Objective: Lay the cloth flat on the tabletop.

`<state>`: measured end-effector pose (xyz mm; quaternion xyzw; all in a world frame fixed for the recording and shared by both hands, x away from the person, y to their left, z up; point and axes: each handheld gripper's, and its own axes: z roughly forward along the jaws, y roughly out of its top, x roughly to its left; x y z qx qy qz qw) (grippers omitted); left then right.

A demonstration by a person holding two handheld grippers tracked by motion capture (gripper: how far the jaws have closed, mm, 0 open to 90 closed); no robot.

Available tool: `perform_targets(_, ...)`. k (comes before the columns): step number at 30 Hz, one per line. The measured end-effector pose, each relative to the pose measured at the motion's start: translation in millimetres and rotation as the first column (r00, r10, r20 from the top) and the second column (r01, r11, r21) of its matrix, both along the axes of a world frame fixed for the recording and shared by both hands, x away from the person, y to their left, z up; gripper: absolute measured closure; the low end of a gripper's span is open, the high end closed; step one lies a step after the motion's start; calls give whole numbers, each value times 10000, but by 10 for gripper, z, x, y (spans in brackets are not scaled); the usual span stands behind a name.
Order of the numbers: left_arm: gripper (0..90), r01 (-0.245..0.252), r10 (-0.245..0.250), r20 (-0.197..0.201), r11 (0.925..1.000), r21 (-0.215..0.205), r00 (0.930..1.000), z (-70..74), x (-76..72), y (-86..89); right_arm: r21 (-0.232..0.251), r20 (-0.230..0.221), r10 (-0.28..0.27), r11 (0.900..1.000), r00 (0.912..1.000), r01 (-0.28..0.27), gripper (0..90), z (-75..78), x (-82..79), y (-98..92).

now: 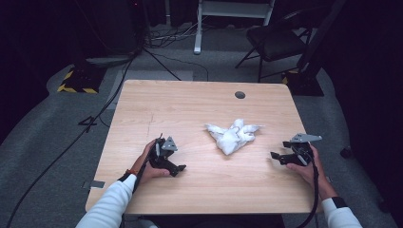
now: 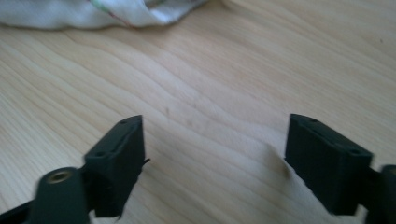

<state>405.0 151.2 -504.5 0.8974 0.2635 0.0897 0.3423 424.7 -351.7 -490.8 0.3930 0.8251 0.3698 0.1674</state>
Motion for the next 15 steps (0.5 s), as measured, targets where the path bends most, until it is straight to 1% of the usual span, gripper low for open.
perform_targets(1,2,1,-1,2,10000,1,10000,0,0,0,0,0,0,10000,10000,0,241,0,0,0)
perform_targets(2,2,18,-18,1,10000,11,10000,1,2,2,-71,253,271,9996,9993,-269,265,54,15,86)
perform_targets(3,2,50,-50,-6,10000,10,10000,1,4,3,-14,250,405,9992,9989,-405,278,82,33,141)
perform_targets(4,2,50,-50,-6,10000,10,10000,1,4,3,-14,250,405,9992,9989,-405,278,82,33,141)
perform_targets(5,2,81,-81,-8,10000,27,10000,3,9,4,4,352,553,9985,9979,-553,294,110,51,197)
perform_targets(6,2,117,-117,-21,9999,16,9999,3,16,4,30,549,853,9963,9948,-856,326,163,91,317)
perform_targets(7,2,113,-113,-11,9999,4,9999,1,18,4,47,601,991,9950,9933,-996,337,189,114,378)
perform_targets(8,2,113,-113,-11,9999,4,9999,1,18,4,41,658,1067,9942,9921,-1072,353,207,134,424)
perform_targets(9,2,115,-115,-6,9999,0,9999,1,19,4,41,658,1067,9942,9921,-1072,353,207,134,424)
perform_targets(10,2,130,-130,-7,9999,3,9999,1,17,8,110,811,1370,9903,9872,-1383,377,245,188,559)
perform_targets(11,2,112,-112,-13,9999,-8,9999,0,14,10,160,814,1519,9880,9850,-1537,377,256,212,621)
perform_targets(12,2,112,-112,-13,9999,-8,9999,0,14,10,160,814,1519,9880,9850,-1537,377,256,212,621)
perform_targets(13,2,73,-73,-31,10000,12,10000,2,8,15,107,864,1672,9856,9821,-1687,379,266,232,683)
perform_targets(14,3,81,-81,-19,10000,2,10000,1,5,17,-8,1020,1838,9828,9777,-1847,387,272,246,742)
perform_targets(15,3,53,-53,-25,10000,-3,10000,1,2,19,-37,958,1945,9808,9762,-1951,380,272,265,797)
